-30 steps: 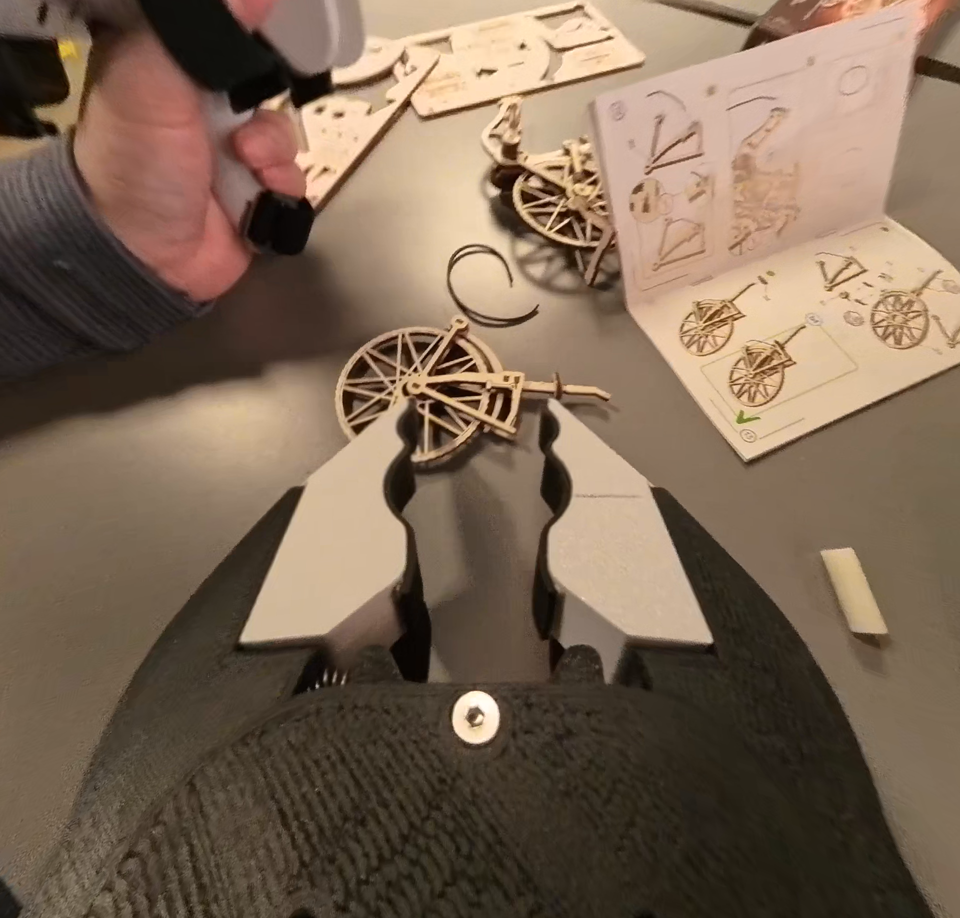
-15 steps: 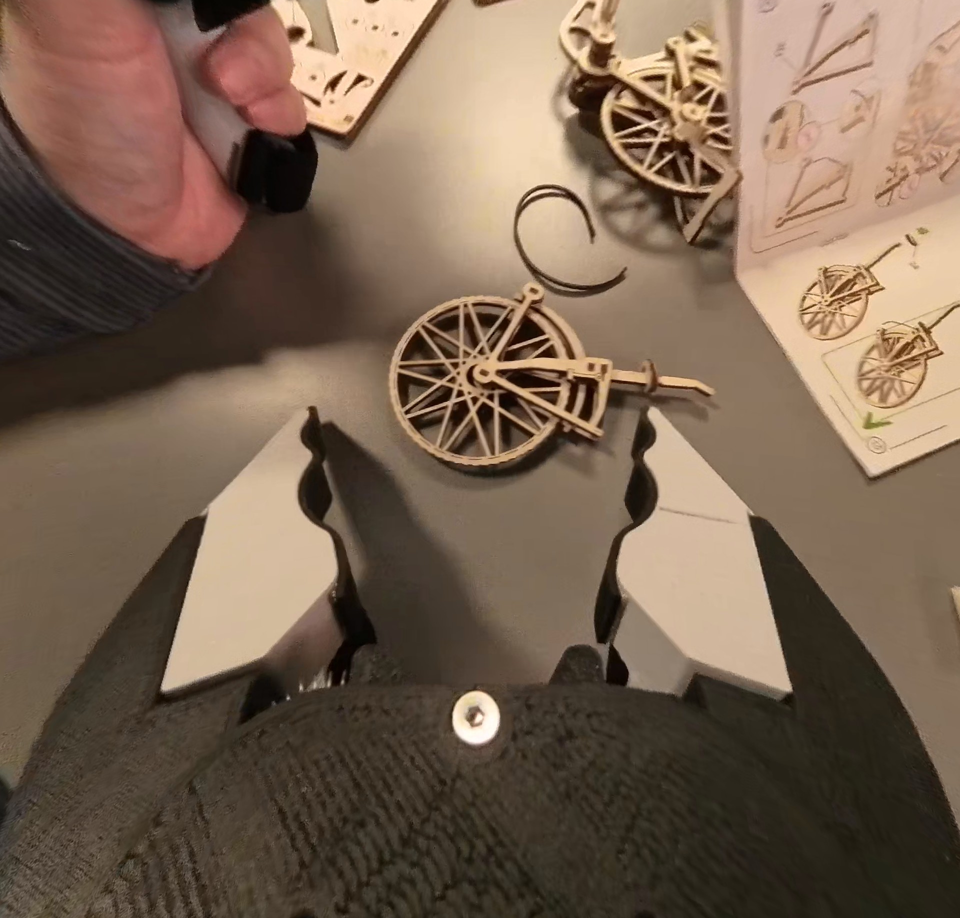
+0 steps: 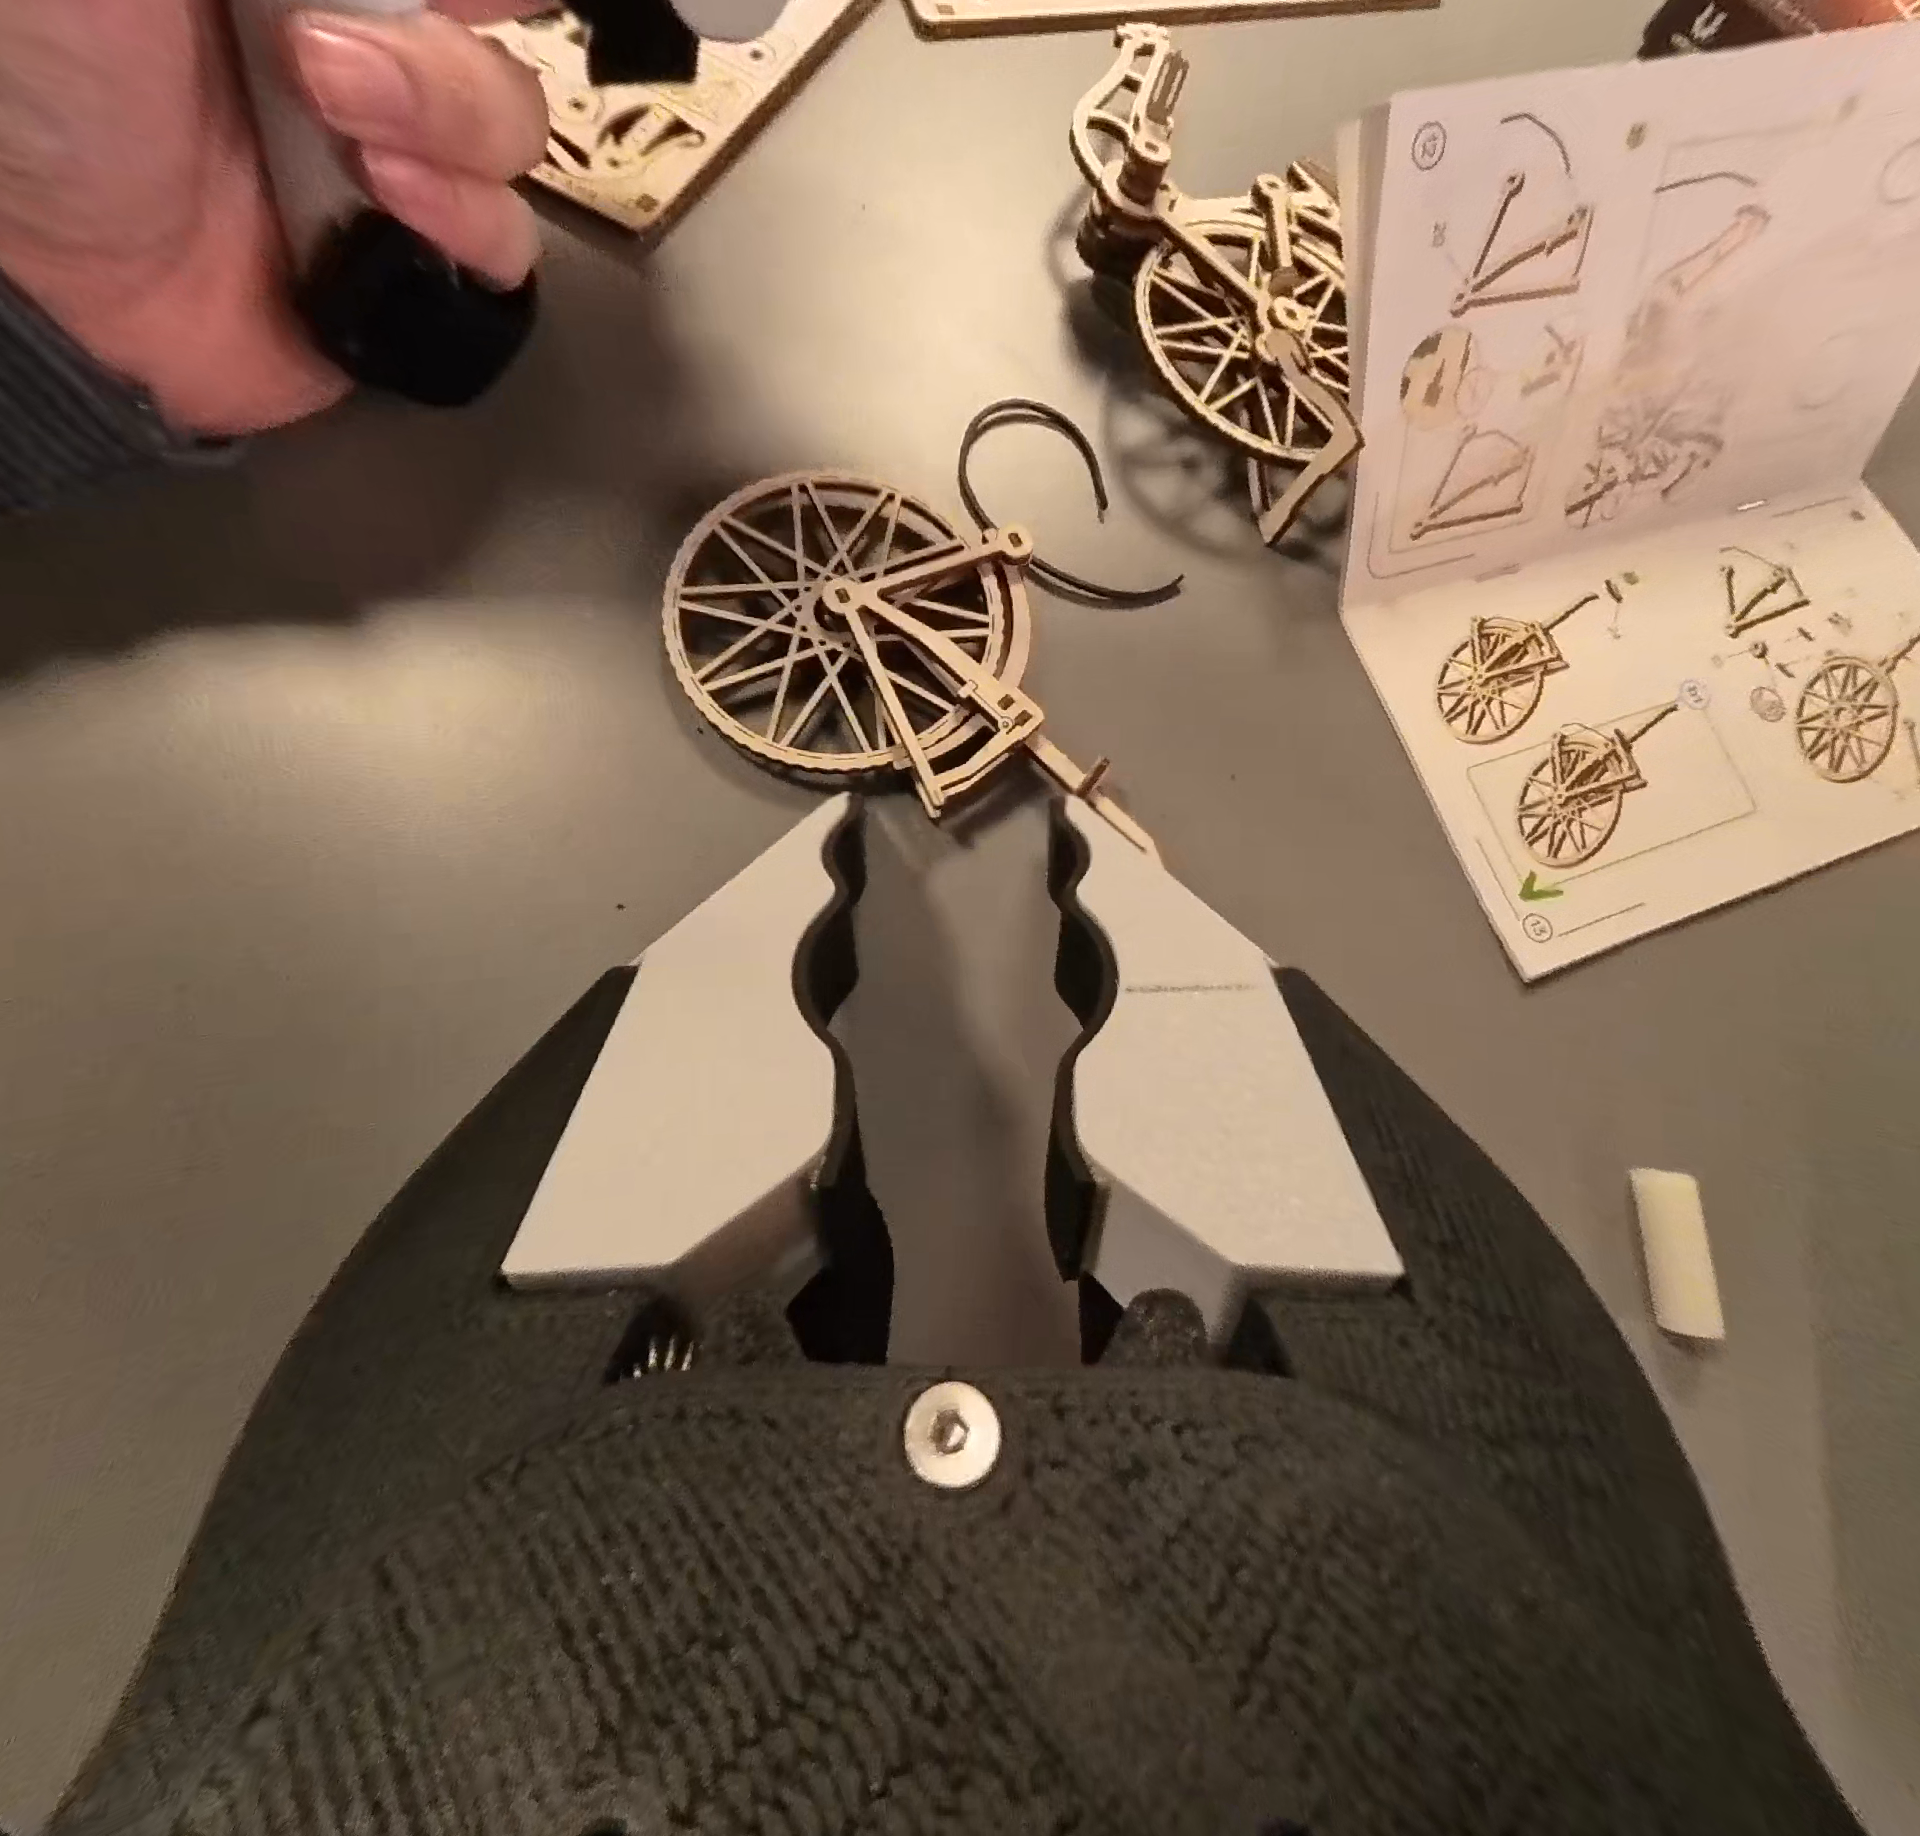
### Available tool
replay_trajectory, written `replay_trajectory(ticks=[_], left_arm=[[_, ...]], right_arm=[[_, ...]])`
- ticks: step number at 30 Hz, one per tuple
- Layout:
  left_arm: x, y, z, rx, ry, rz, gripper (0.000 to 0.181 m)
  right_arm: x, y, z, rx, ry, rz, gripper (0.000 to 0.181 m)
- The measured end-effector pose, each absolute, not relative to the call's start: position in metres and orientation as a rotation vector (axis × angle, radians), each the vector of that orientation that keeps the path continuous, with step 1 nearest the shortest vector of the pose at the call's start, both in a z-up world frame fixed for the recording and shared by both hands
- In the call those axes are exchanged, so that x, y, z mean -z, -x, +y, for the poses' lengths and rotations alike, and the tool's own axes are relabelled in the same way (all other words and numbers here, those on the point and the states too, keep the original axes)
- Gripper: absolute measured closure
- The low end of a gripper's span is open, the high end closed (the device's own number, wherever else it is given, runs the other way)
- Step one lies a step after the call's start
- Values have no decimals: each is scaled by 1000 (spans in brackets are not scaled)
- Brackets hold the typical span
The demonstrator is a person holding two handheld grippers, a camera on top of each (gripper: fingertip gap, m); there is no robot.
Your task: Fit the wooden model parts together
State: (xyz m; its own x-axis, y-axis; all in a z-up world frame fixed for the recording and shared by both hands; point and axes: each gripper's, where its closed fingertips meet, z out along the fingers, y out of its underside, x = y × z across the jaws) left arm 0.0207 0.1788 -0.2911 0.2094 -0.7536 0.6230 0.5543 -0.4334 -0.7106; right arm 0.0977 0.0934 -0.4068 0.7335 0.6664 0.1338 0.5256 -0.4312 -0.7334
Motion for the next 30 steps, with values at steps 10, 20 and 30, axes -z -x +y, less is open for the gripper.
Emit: replay_trajectory(ticks=[10, 20, 30], left_arm=[[294, -22, 179, 1463, 1393, 212, 110], [294, -21, 180, 1483, 1395, 196, 109], [293, -23, 178, 1488, 1391, 213, 109]], right_arm=[[407, -96, 94, -199, 2136, -902, 148], [408, -95, 95, -234, 2159, -881, 148], [375, -108, 98, -375, 1965, -1276, 145]])
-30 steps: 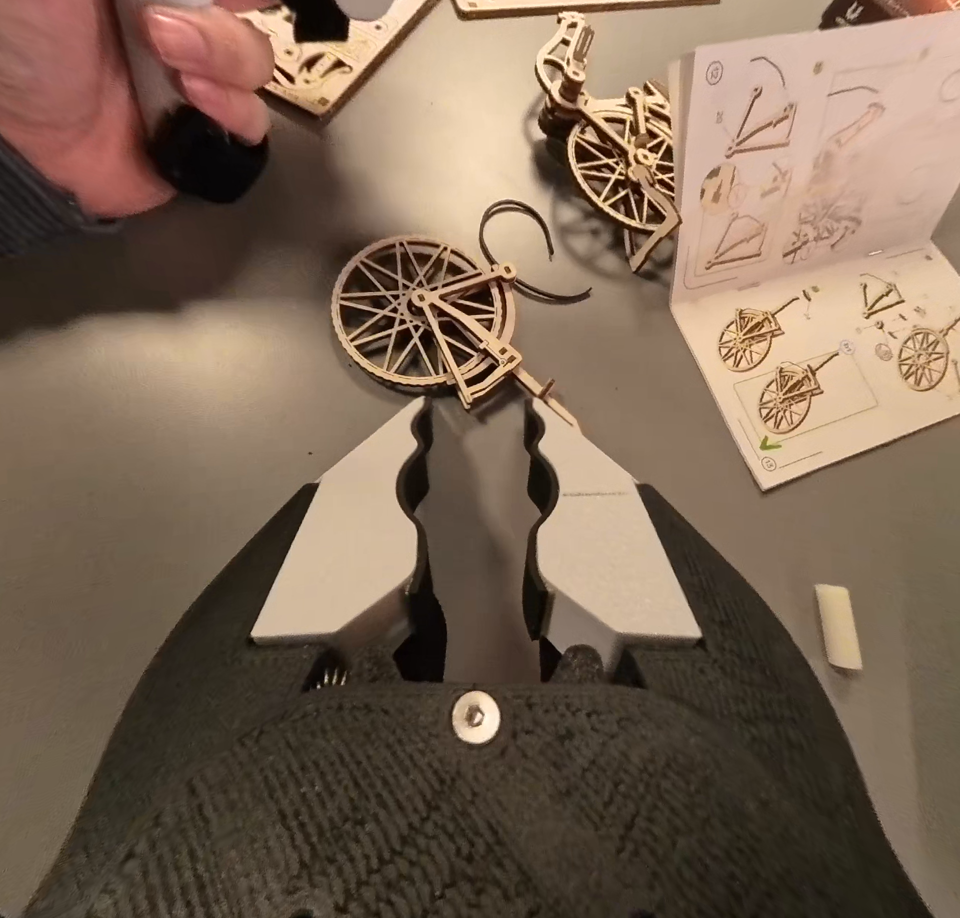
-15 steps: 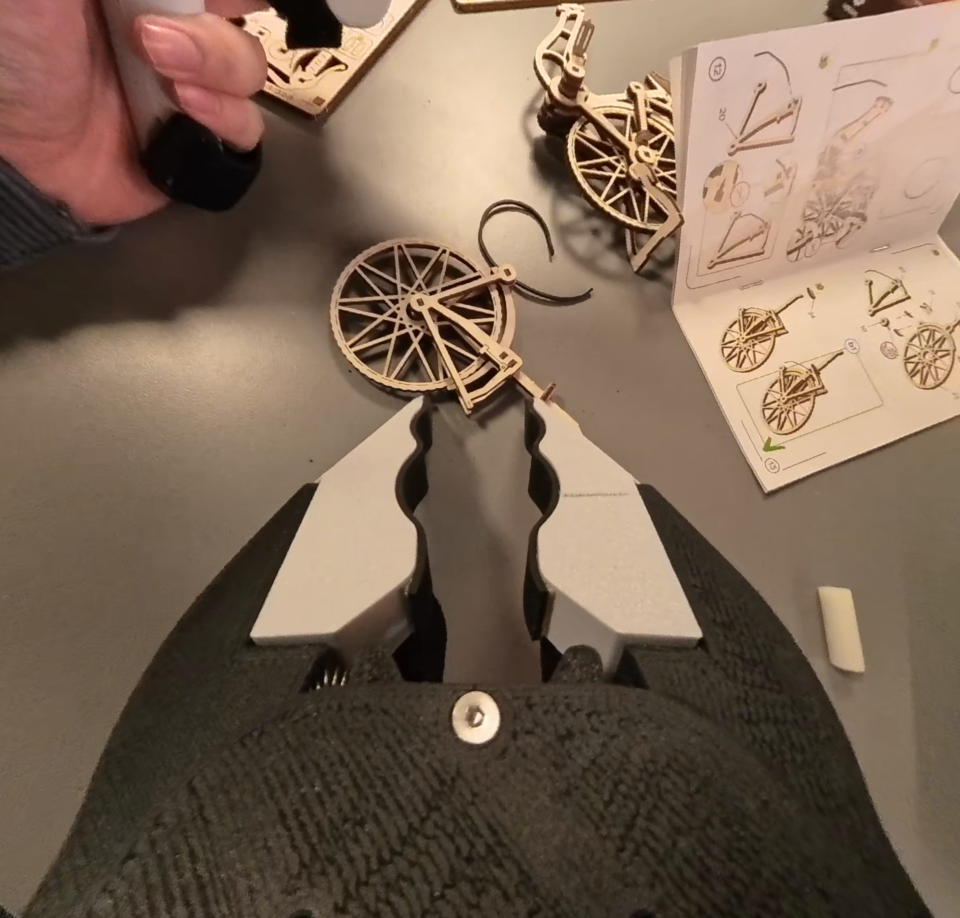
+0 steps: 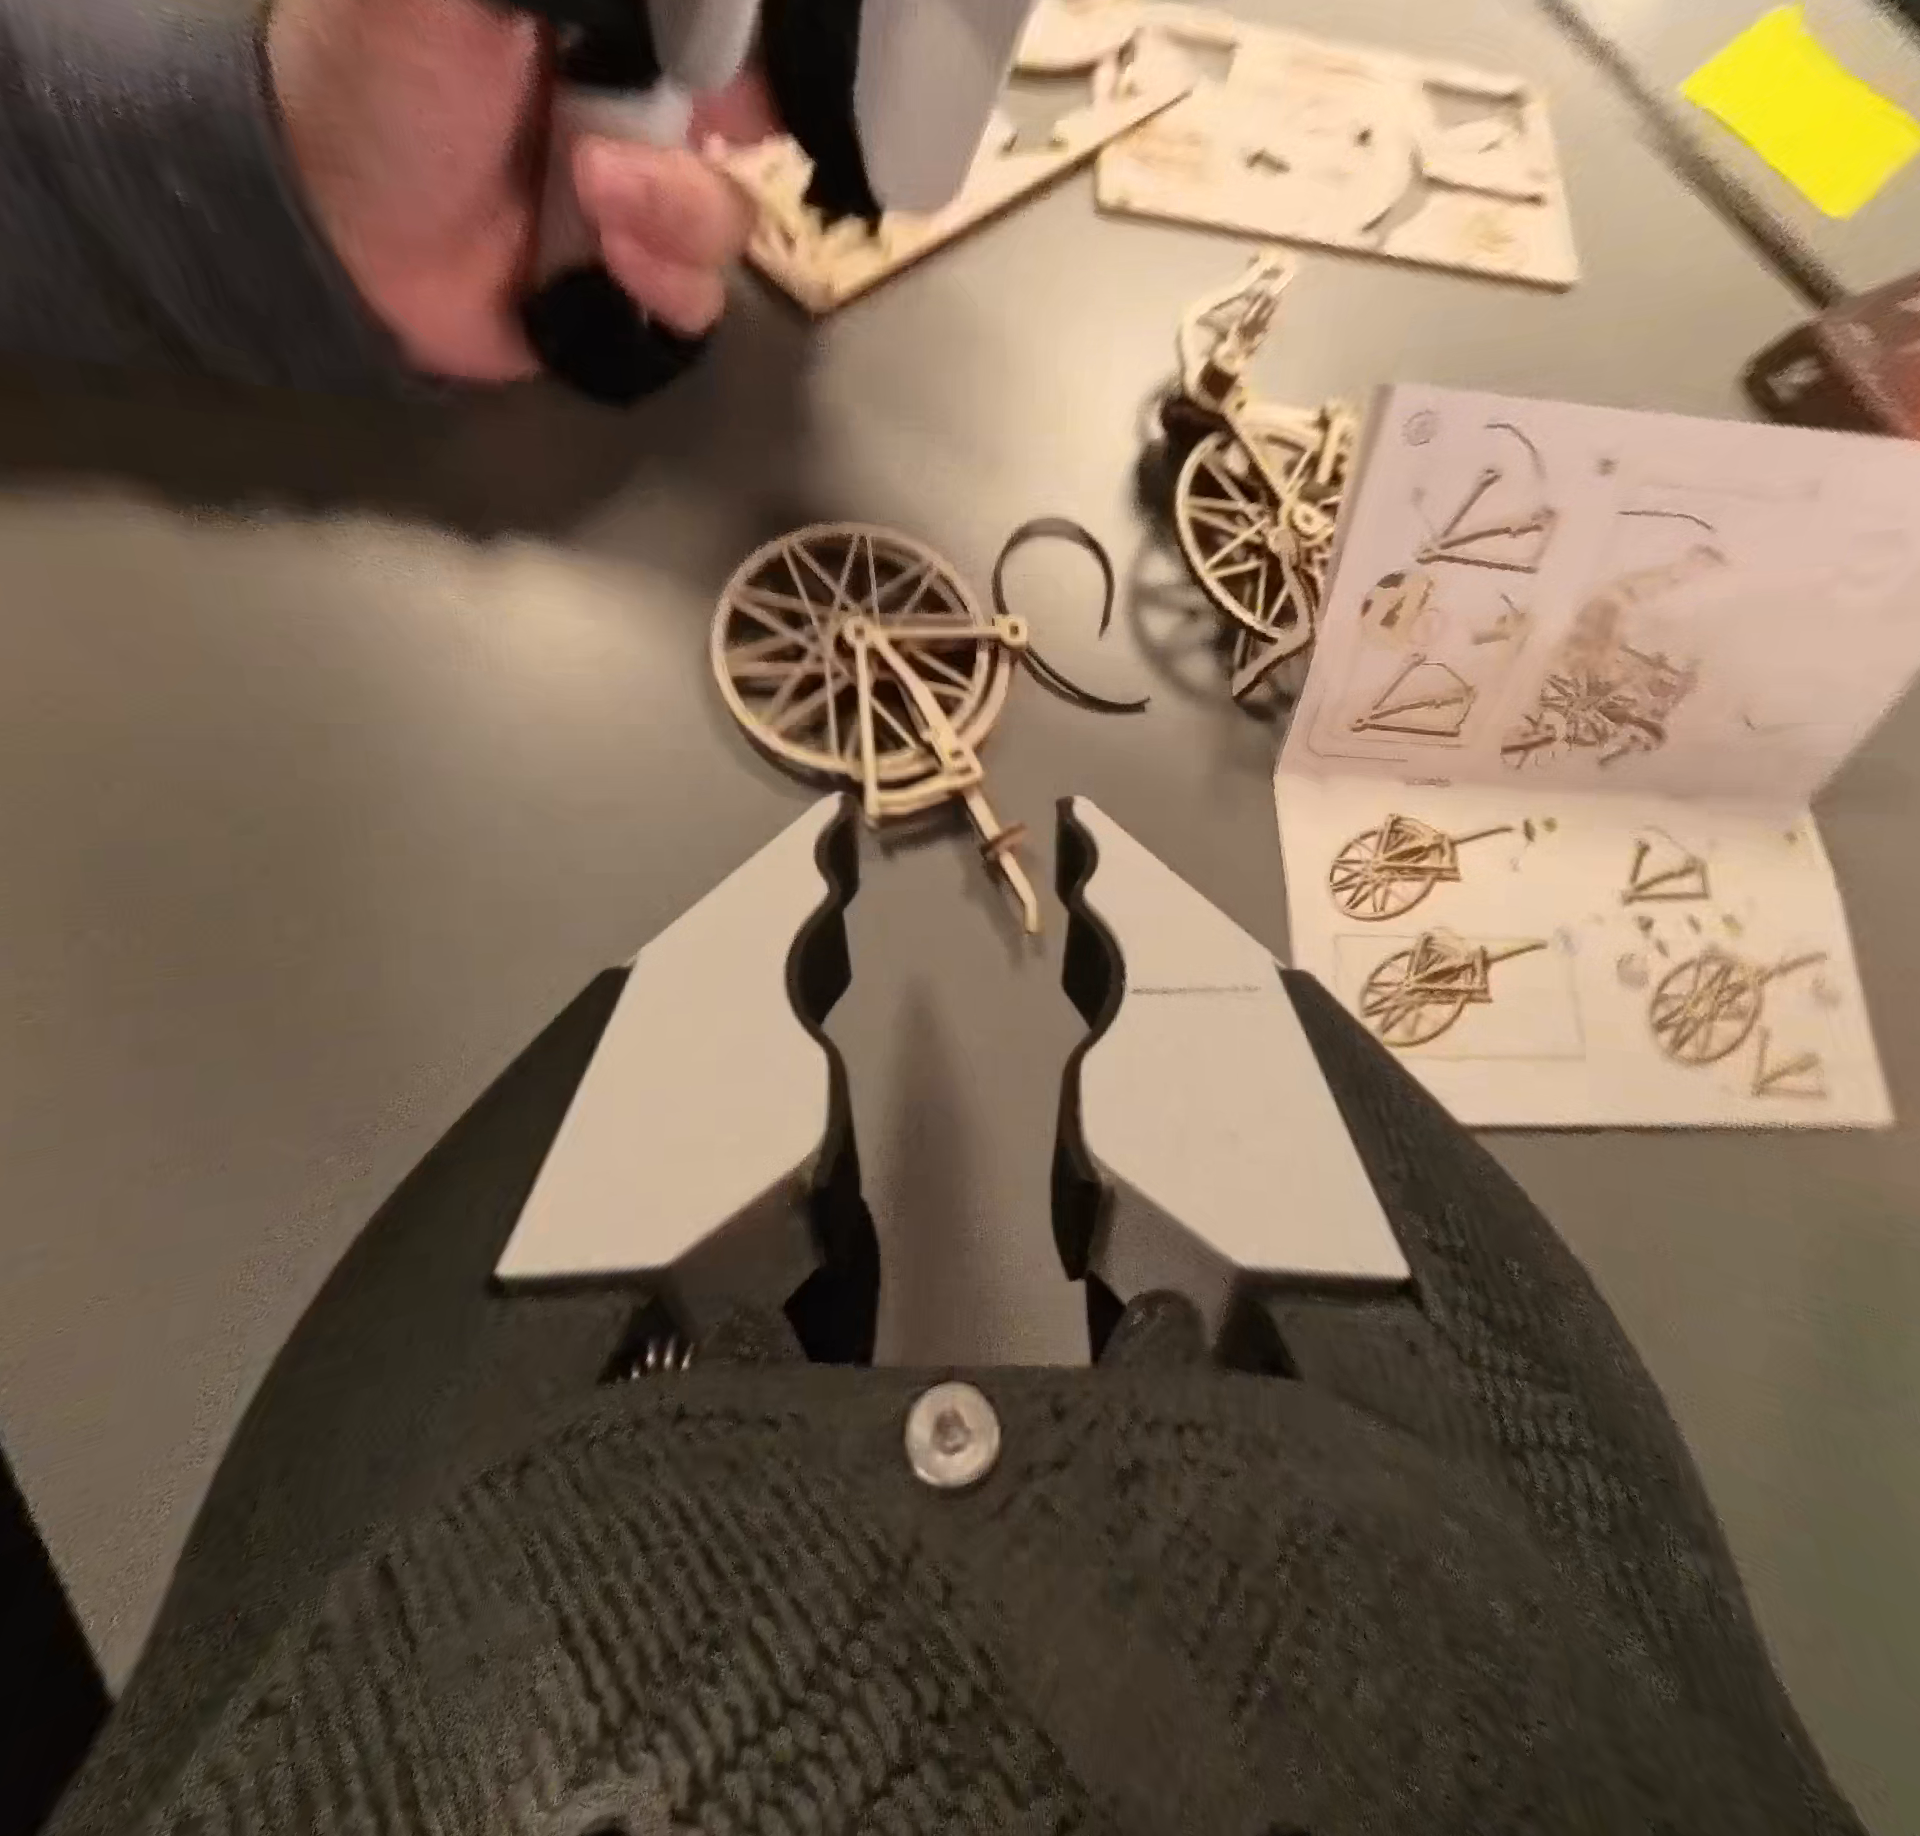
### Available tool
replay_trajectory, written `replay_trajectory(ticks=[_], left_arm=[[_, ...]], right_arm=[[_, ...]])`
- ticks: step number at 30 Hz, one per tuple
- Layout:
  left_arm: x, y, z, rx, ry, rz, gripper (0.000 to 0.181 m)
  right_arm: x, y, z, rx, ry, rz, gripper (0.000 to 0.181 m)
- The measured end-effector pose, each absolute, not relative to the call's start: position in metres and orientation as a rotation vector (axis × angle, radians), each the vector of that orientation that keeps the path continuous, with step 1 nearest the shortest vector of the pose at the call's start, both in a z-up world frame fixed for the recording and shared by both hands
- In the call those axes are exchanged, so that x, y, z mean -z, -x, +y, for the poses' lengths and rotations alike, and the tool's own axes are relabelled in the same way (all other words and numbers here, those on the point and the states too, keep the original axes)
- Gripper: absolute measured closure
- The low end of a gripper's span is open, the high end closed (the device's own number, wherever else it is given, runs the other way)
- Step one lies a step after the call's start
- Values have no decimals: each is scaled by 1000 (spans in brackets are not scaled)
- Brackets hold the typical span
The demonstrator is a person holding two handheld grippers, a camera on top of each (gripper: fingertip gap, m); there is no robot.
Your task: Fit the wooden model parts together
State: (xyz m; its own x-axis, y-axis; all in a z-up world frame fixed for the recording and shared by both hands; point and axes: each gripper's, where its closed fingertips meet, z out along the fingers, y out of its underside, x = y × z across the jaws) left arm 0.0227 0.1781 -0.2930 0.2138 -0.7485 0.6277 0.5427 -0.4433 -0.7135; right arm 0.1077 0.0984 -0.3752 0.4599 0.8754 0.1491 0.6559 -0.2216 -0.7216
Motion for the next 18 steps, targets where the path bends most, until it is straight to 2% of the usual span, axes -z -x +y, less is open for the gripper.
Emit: replay_trajectory(ticks=[4, 10, 11, 12, 13, 18], left_arm=[[292, -24, 176, 1485, 1388, 230, 110], [292, -25, 175, 1486, 1388, 243, 110], [292, -26, 175, 1485, 1388, 249, 110], [291, -26, 174, 1486, 1387, 255, 110], [291, -27, 173, 1487, 1384, 264, 110], [284, -32, 162, 1497, 1345, 356, 110]], right_arm=[[403, -125, 104, -325, 2027, -1665, 143], [412, -126, 104, -379, 2033, -1875, 163], [413, -124, 104, -369, 2021, -1896, 168], [413, -122, 102, -365, 2000, -1920, 180], [414, -119, 100, -352, 1969, -1942, 181], [384, -118, 108, 52, 1595, -2054, 181]])
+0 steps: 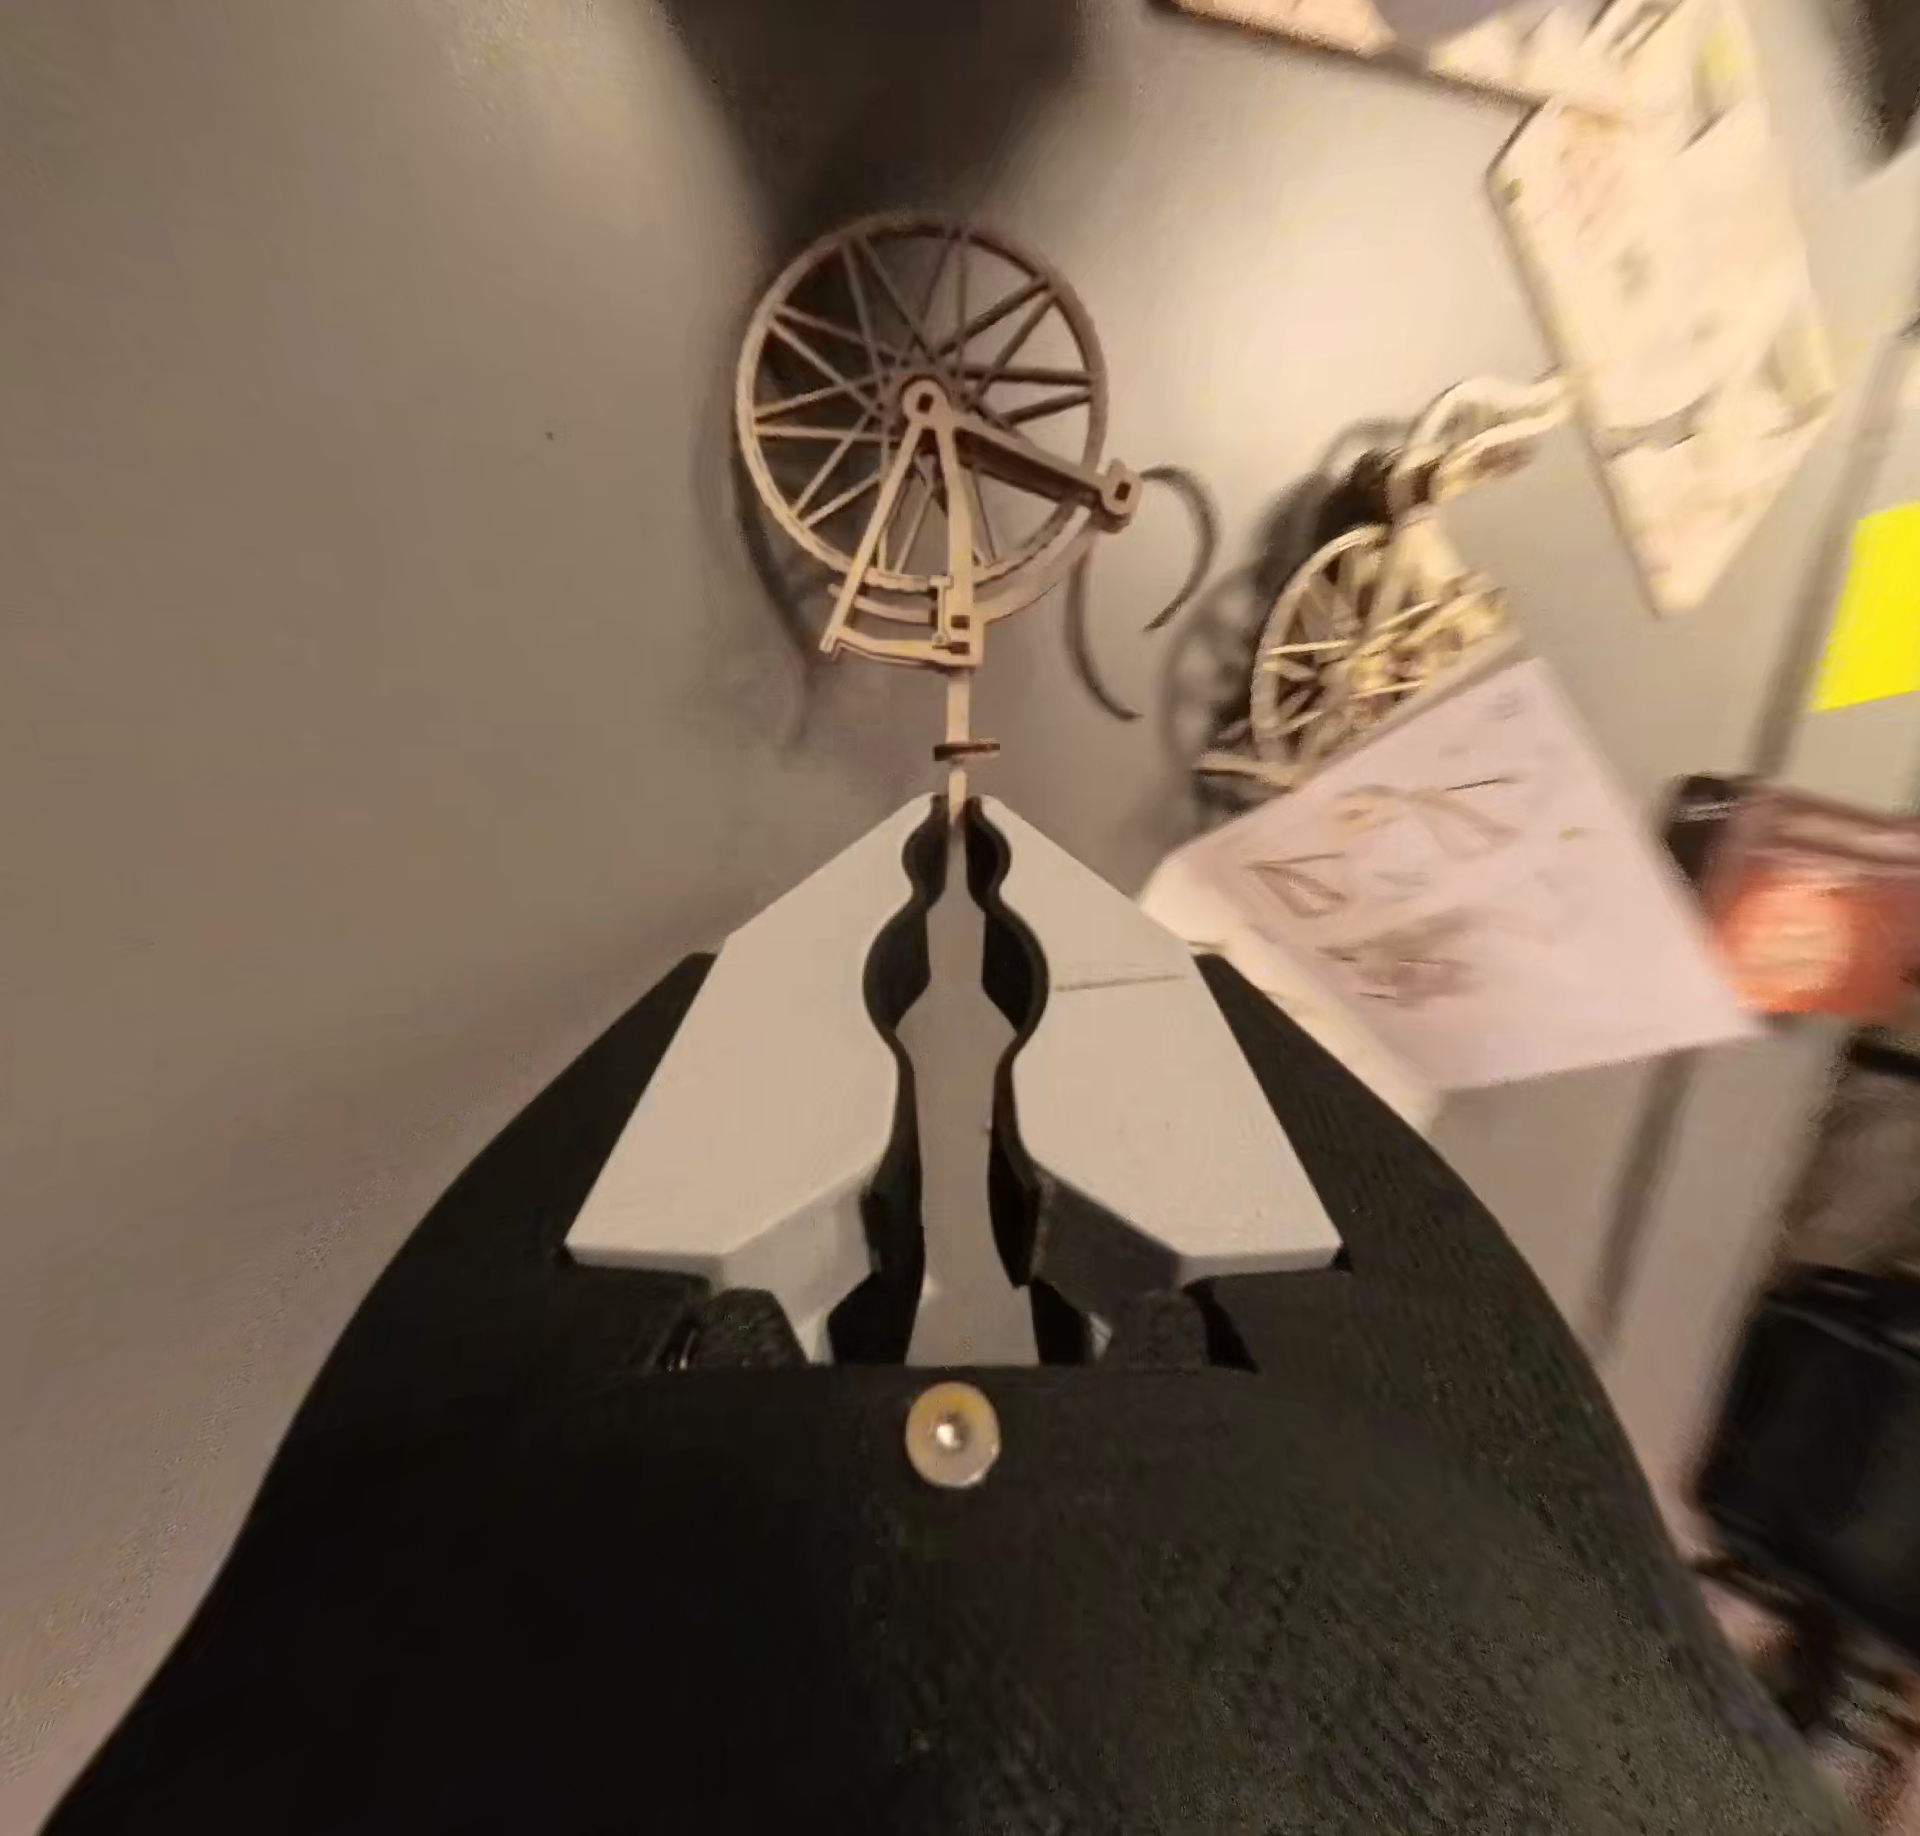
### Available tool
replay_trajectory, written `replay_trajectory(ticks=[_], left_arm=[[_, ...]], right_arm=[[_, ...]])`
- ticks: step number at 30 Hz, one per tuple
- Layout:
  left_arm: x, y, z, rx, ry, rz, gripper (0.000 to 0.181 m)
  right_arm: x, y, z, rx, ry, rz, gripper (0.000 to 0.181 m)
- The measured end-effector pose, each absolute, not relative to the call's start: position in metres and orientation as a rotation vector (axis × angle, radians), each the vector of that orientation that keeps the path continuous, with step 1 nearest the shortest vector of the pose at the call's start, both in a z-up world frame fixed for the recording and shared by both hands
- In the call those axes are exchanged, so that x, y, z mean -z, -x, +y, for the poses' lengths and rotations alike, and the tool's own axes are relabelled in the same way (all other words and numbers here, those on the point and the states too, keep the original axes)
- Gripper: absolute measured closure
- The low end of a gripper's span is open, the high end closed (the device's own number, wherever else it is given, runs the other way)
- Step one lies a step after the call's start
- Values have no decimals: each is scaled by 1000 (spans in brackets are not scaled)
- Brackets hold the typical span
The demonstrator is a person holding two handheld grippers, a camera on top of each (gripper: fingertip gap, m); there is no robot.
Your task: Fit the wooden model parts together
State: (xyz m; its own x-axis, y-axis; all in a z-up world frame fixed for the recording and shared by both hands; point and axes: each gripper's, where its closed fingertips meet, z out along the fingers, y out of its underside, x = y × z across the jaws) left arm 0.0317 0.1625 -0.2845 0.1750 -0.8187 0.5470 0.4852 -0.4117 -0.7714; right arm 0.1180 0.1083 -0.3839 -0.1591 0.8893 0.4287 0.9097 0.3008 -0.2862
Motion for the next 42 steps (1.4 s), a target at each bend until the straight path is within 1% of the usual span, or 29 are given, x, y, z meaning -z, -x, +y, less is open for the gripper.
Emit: replay_trajectory(ticks=[5, 9, 11, 14, 16, 19, 26, 28, 29, 32, 33, 34, 36, 38, 40, 42], left_arm=[[293, -57, 141, 1540, 1424, 566, 101], [298, -80, 109, 1583, 1409, 803, 102], [296, -86, 98, 1584, 1373, 864, 103], [289, -88, 90, 1510, 1291, 890, 112], [287, -88, 88, 1404, 1256, 900, 121], [288, -87, 93, 1230, 1237, 904, 124], [282, -87, 84, 1264, 1167, 922, 142], [281, -86, 82, 1257, 1147, 931, 160], [281, -86, 81, 1249, 1137, 945, 171], [285, -90, 80, 1232, 1157, 971, 173], [286, -91, 80, 1229, 1170, 976, 173], [287, -91, 82, 1223, 1183, 966, 173], [287, -89, 88, 1201, 1208, 928, 173], [288, -85, 94, 1166, 1227, 895, 173], [291, -84, 100, 1117, 1248, 882, 173], [294, -85, 101, 1086, 1260, 890, 173]], right_arm=[[319, -114, 111, 517, 1046, -2104, 181], [284, -112, 110, 902, 657, -2127, 181], [277, -111, 108, 1007, 533, -2143, 181], [268, -102, 103, 1091, 364, -2118, 181], [265, -97, 99, 1092, 331, -2095, 181], [260, -92, 95, 1068, 321, -2062, 181], [258, -87, 90, 1069, 288, -1991, 181], [260, -87, 90, 1066, 302, -1971, 181], [261, -88, 90, 1060, 313, -1965, 181], [265, -92, 91, 1035, 367, -1937, 181], [265, -93, 91, 986, 418, -1912, 178], [265, -98, 92, 913, 517, -1880, 164], [265, -125, 102, 731, 878, -1726, 145], [282, -164, 112, 390, 1341, -1467, 144], [322, -201, 113, -6, 1759, -1188, 142], [363, -236, 114, -192, 2012, -956, 139]])
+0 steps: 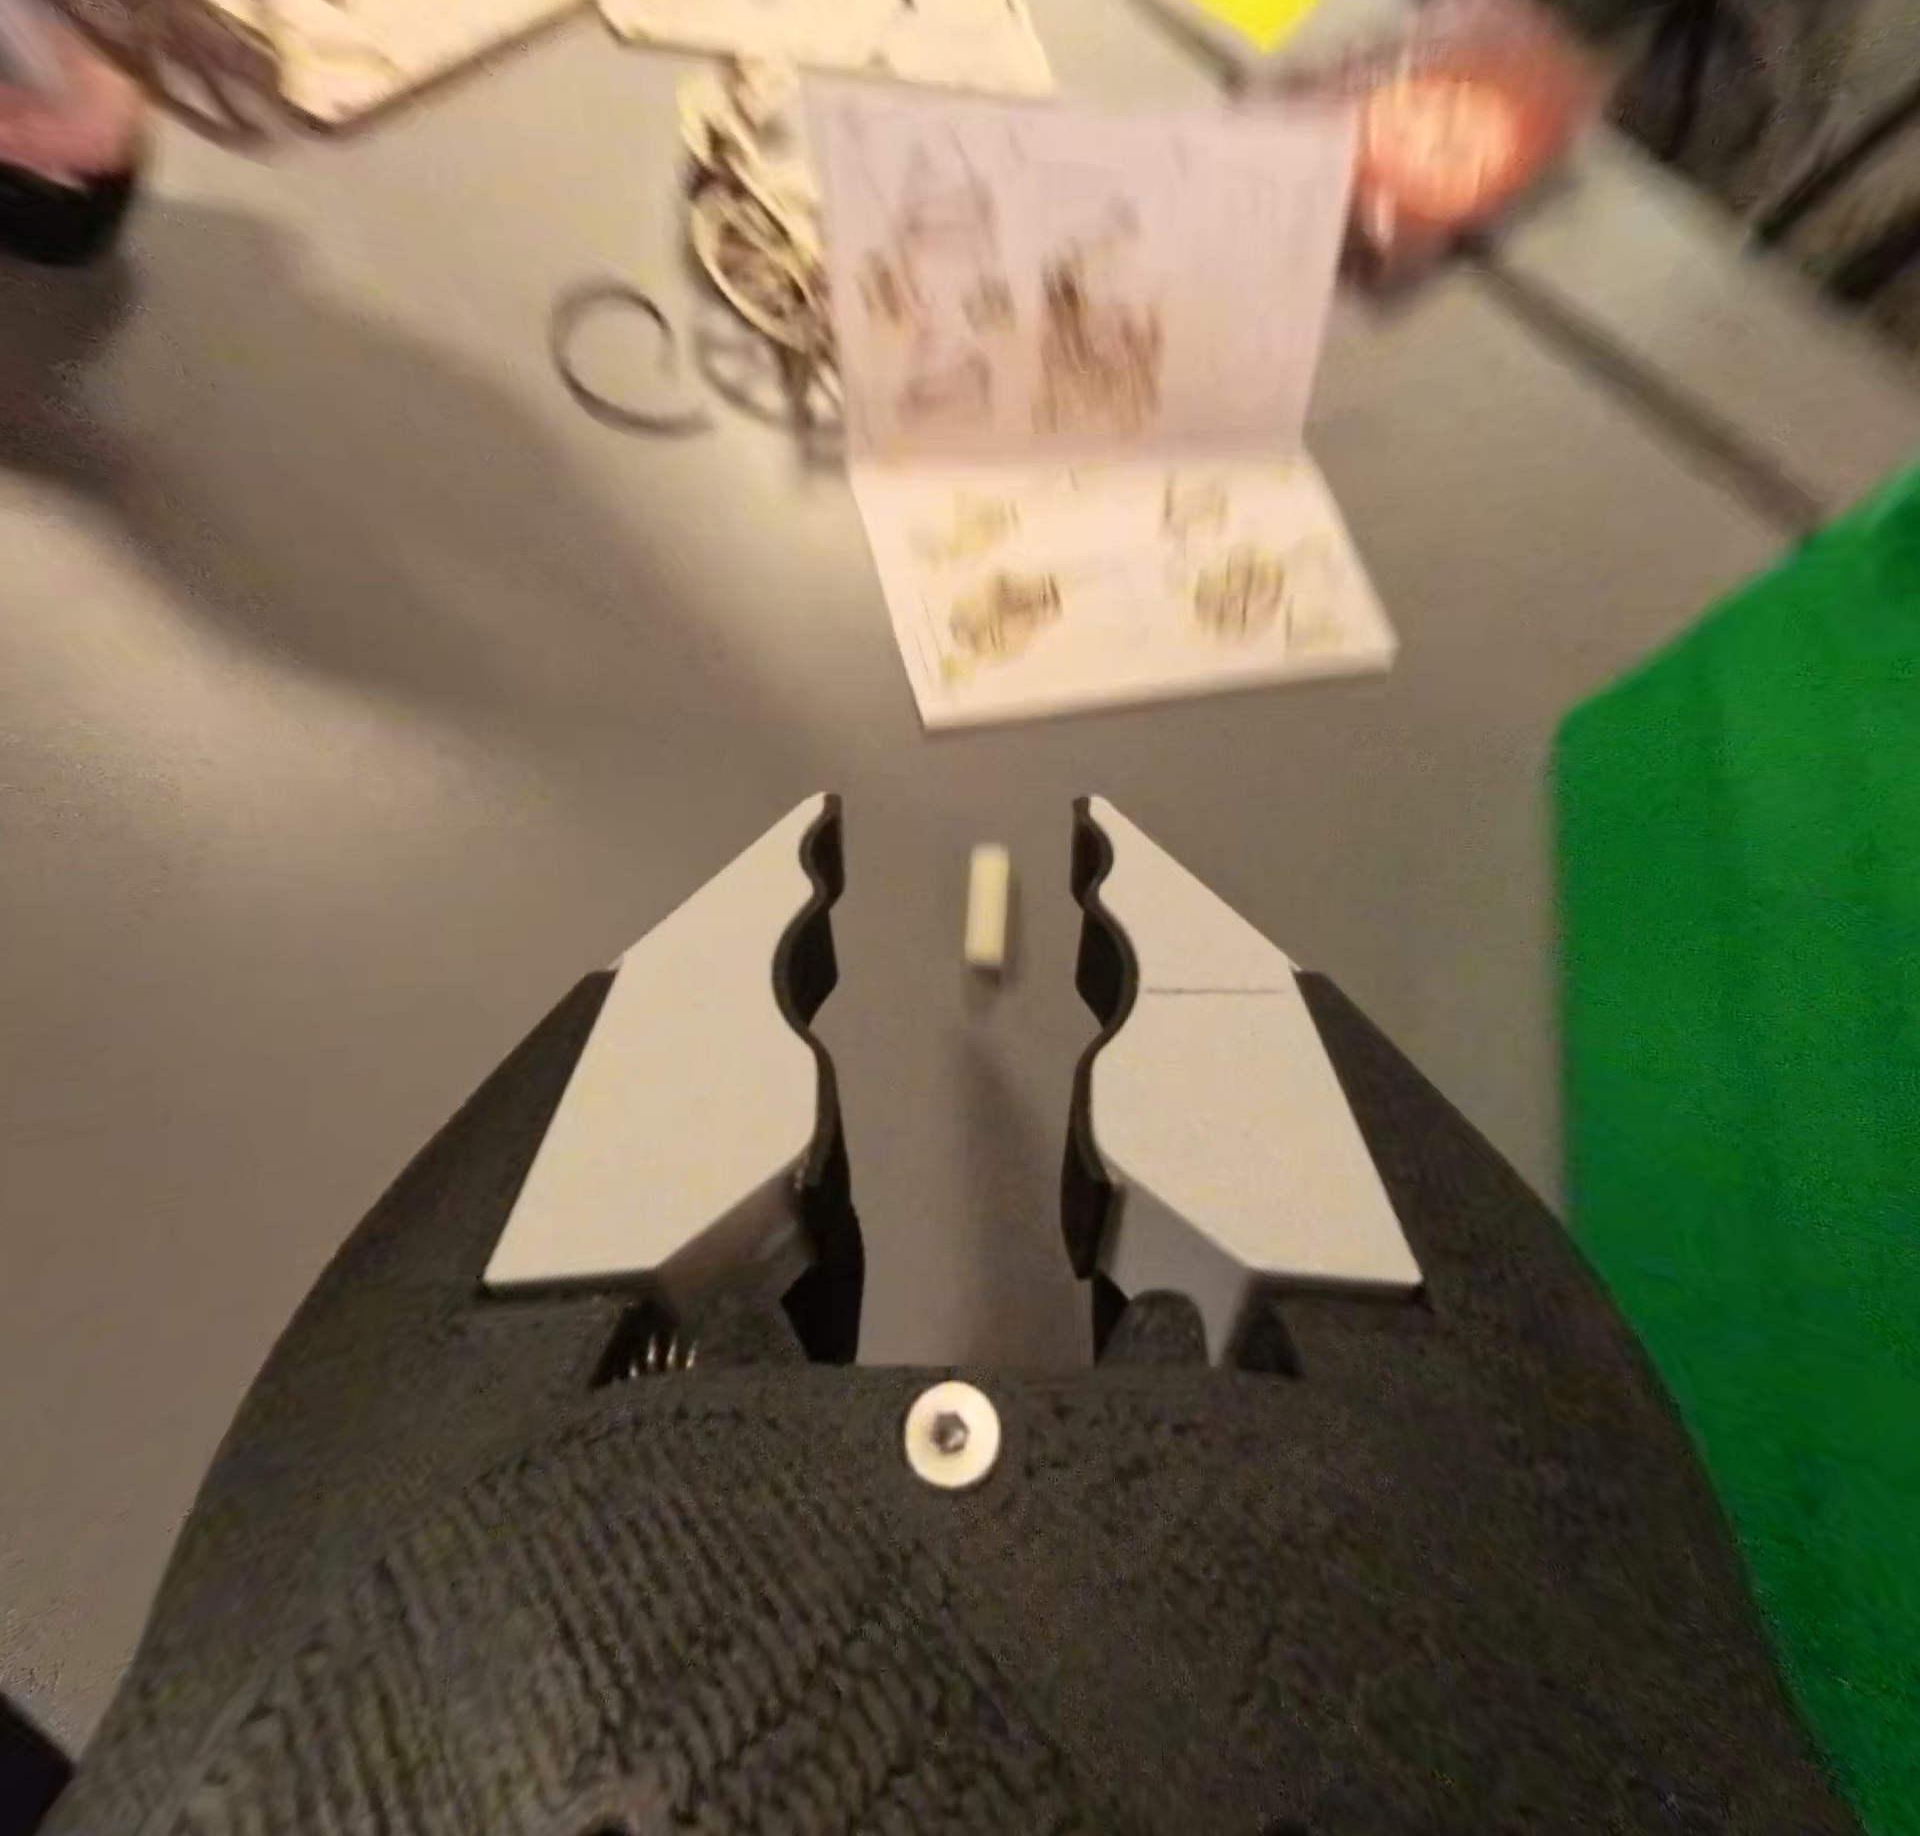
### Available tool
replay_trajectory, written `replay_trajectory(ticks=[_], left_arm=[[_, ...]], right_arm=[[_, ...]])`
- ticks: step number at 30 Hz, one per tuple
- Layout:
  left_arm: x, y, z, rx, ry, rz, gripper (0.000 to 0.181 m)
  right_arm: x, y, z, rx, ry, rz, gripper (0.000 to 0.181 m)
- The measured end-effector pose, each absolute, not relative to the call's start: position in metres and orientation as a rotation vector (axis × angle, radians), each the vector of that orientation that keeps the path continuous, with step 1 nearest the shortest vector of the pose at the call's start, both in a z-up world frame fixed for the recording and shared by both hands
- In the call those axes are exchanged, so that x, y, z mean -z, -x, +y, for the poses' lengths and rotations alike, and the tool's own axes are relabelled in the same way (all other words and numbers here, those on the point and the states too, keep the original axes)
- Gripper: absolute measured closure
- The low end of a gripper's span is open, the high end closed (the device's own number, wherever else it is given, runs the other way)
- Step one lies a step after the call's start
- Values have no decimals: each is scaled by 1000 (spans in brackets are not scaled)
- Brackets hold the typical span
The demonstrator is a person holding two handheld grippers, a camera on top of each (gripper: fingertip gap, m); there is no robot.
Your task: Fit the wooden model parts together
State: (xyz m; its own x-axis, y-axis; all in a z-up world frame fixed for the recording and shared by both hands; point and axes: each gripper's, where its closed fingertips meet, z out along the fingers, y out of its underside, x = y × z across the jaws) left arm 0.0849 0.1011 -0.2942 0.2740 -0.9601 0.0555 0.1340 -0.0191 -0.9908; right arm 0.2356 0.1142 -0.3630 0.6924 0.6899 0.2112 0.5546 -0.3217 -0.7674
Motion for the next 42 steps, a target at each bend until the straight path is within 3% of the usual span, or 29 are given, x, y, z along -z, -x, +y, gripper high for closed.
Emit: replay_trajectory(ticks=[4, 9, 11, 14, 17, 22, 42], left_arm=[[296, -86, 102, 1035, 1266, 896, 173], [299, -87, 104, 1003, 1280, 906, 173], [300, -87, 104, 985, 1280, 907, 173], [301, -83, 115, 890, 1326, 848, 173], [311, -83, 123, 724, 1387, 862, 173], [324, -86, 125, 495, 1425, 957, 173], [332, -88, 124, 232, 1378, 1069, 173]], right_arm=[[403, -258, 112, -258, 2135, -861, 148], [409, -252, 120, -261, 2164, -859, 160], [411, -248, 120, -293, 2170, -853, 174], [402, -229, 111, -405, 2233, -780, 175], [333, -152, 97, -708, 1945, -676, 174], [307, -109, 101, -275, 1800, -761, 174], [321, -93, 115, -194, 1858, -728, 174]])
